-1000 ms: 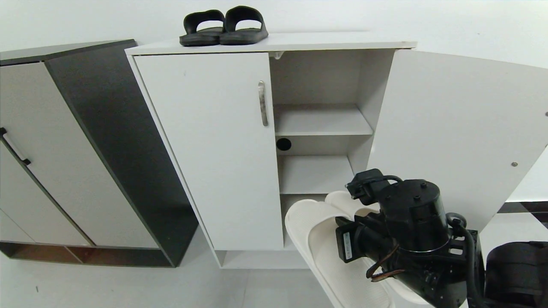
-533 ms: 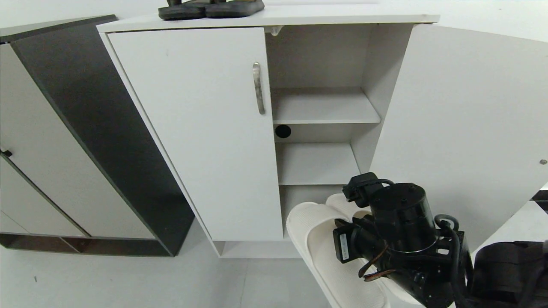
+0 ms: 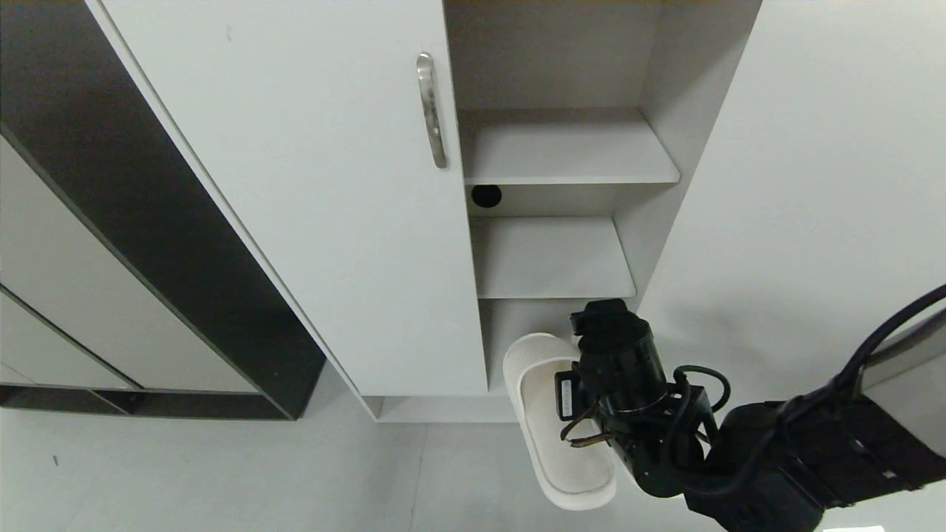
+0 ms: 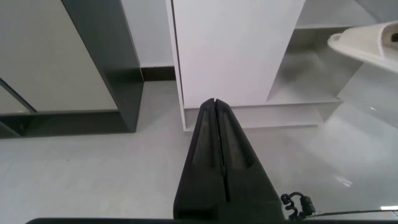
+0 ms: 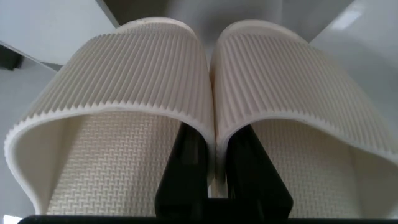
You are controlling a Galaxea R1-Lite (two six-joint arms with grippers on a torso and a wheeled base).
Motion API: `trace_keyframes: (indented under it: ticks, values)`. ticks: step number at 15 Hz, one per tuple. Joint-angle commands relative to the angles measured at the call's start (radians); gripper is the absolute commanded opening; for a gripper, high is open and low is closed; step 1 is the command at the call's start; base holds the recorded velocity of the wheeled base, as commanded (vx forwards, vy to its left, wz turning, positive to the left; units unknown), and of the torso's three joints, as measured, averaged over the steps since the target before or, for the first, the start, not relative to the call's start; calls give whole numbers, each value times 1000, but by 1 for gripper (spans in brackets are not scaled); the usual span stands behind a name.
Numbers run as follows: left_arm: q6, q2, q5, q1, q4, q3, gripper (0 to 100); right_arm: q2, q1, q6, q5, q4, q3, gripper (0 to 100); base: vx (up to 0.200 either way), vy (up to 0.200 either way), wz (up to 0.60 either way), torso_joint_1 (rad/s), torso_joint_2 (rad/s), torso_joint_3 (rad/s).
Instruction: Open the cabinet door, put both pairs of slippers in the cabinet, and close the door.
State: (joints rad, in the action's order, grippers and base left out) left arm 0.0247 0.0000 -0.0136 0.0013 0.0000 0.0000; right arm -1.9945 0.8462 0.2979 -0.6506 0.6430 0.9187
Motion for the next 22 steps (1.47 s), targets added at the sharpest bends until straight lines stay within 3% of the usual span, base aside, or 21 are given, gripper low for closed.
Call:
trace_keyframes:
  ticks: [1, 8, 22]
  values:
    - [-2, 2, 0, 0, 0, 0, 0, -86, -9, -5, -34, 49, 38, 0, 0, 0, 0, 7, 7, -188]
    - [-2, 2, 0, 0, 0, 0, 0, -127, -15, -275, -70, 458, 95, 0, 0, 0, 0, 2, 2, -67]
    - [-2, 2, 0, 0, 0, 0, 0, -207, -45, -327, -109, 632, 80, 0, 14, 0, 0, 0, 0, 0]
